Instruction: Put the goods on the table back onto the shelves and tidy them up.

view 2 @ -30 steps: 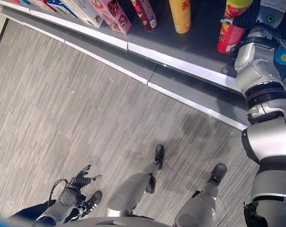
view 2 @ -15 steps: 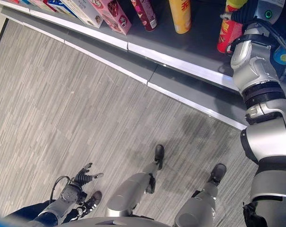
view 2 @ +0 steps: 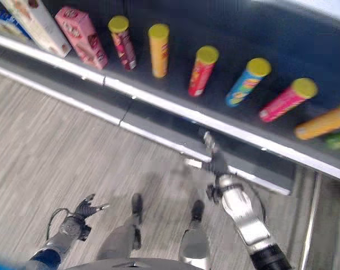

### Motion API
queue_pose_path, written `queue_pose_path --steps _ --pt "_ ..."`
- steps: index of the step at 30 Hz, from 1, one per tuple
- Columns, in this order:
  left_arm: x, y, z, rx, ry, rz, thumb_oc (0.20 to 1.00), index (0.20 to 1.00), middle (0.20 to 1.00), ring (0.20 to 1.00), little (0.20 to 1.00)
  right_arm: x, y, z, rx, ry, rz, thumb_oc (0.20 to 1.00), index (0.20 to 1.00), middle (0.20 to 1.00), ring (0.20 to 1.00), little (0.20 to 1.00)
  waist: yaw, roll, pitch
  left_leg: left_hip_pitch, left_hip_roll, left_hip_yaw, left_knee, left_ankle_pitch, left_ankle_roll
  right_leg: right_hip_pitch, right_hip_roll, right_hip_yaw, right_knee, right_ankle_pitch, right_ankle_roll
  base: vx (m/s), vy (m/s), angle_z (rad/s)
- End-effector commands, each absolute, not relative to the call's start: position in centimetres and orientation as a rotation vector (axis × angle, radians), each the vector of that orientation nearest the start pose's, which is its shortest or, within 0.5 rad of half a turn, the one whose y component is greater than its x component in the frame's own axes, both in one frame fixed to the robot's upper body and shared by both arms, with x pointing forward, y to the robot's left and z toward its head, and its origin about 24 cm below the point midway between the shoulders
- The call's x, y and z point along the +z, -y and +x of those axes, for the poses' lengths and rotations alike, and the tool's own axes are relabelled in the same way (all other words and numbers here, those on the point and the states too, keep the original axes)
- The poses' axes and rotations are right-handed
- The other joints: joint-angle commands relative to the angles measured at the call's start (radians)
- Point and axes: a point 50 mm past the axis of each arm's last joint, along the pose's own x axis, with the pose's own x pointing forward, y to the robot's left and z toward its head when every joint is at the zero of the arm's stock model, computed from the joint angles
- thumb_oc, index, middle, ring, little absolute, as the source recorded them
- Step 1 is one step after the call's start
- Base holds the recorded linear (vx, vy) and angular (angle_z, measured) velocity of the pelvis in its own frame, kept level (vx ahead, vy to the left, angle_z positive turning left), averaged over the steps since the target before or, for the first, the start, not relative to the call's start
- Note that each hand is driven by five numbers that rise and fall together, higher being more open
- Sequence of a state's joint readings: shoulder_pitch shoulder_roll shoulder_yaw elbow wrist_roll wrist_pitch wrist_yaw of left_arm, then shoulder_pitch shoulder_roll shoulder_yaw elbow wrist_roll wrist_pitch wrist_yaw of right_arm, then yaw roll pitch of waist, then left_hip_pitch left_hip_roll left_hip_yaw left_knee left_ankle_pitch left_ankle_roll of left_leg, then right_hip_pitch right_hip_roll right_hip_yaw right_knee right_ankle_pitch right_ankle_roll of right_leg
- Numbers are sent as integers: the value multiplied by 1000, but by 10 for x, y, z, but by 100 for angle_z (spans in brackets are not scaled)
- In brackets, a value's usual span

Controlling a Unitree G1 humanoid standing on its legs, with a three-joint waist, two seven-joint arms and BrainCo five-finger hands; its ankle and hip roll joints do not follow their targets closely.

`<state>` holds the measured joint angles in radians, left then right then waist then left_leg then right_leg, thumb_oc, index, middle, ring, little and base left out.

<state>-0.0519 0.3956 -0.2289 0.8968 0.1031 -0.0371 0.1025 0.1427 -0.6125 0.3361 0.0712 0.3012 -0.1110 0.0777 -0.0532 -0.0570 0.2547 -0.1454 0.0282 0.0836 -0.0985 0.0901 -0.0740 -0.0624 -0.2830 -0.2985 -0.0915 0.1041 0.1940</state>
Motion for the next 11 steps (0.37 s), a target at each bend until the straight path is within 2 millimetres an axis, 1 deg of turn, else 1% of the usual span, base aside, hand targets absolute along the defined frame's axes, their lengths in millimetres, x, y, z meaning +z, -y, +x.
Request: queue_pose_path --steps 1,2,3,4,5,6,7,8,9,10,11 --pt "-119 -258 159 -57 -868 624 1000 1000 1000 1000 1000 5 211 227 424 -250 -212 1000 1000 1000 1000 1000 15 54 -64 58 25 68 11 -83 -29 -53 -17 55 76 -2 37 61 11 -16" --pt "-120 -257 158 -60 -874 618 1000 1000 1000 1000 1000 -11 217 218 406 -324 -219 1000 1000 1000 1000 1000 11 45 -77 63 26 73 11 -82 -28 -50 -15 57 75 -1 37 59 -11 -19" --pt "-121 -257 157 -66 -884 613 1000 1000 1000 1000 1000 -32 227 205 372 -432 -226 1000 1000 1000 1000 1000 6 37 -89 77 28 78 11 -86 -29 -38 -12 61 74 -5 38 64 -32 -18" --pt "-122 -256 156 -65 -892 606 1000 1000 1000 1000 1000 -49 232 195 337 -512 -224 1000 1000 1000 1000 1000 3 31 -99 90 31 83 11 -90 -29 -28 -9 64 74 -8 38 64 -41 -12" --pt "-125 -255 153 -57 -906 596 1000 1000 1000 1000 1000 -68 242 181 256 -607 -218 1000 1000 1000 1000 1000 -4 24 -112 102 34 90 11 -92 -30 -20 -3 69 71 -10 37 65 -49 -7" --pt "-127 -254 150 -56 -922 581 1000 1000 1000 1000 1000 -84 248 168 201 -684 -221 1000 1000 1000 1000 1000 -7 18 -124 112 36 95 11 -95 -29 -14 0 72 69 -11 37 55 -52 -5" --pt "-129 -254 148 -52 -932 572 1000 1000 1000 1000 1000 -94 252 160 164 -743 -251 1000 1000 1000 1000 1000 -10 12 -137 115 38 99 11 -96 -27 -14 3 77 66 -12 37 41 -36 -11" --pt "-128 -254 148 -51 -932 573 1000 1000 1000 1000 1000 -95 252 160 164 -743 -251 1000 1000 1000 1000 1000 -10 12 -137 116 38 99 11 -97 -27 -14 3 78 66 -12 37 30 -41 -25" --pt "-130 -254 146 -46 -943 566 1000 1000 1000 1000 1000 -105 255 149 122 -808 -259 1000 1000 1000 1000 1000 -12 9 -146 122 41 102 11 -98 -27 -11 7 80 66 -16 35 49 -72 -29" --pt "-133 -253 142 -34 -969 540 1000 1000 1000 1000 1000 -126 259 127 20 -941 -239 1000 1000 1000 1000 1000 -21 3 -165 141 49 111 14 -103 -27 -2 18 90 68 -26 31 68 -92 -29" --pt "-135 -252 139 -34 -980 533 1000 1000 1000 1000 1000 -132 261 118 -12 -988 -240 1000 1000 1000 1000 1000 -22 1 -170 151 52 115 14 -105 -27 5 22 92 66 -29 29 79 -104 -18"
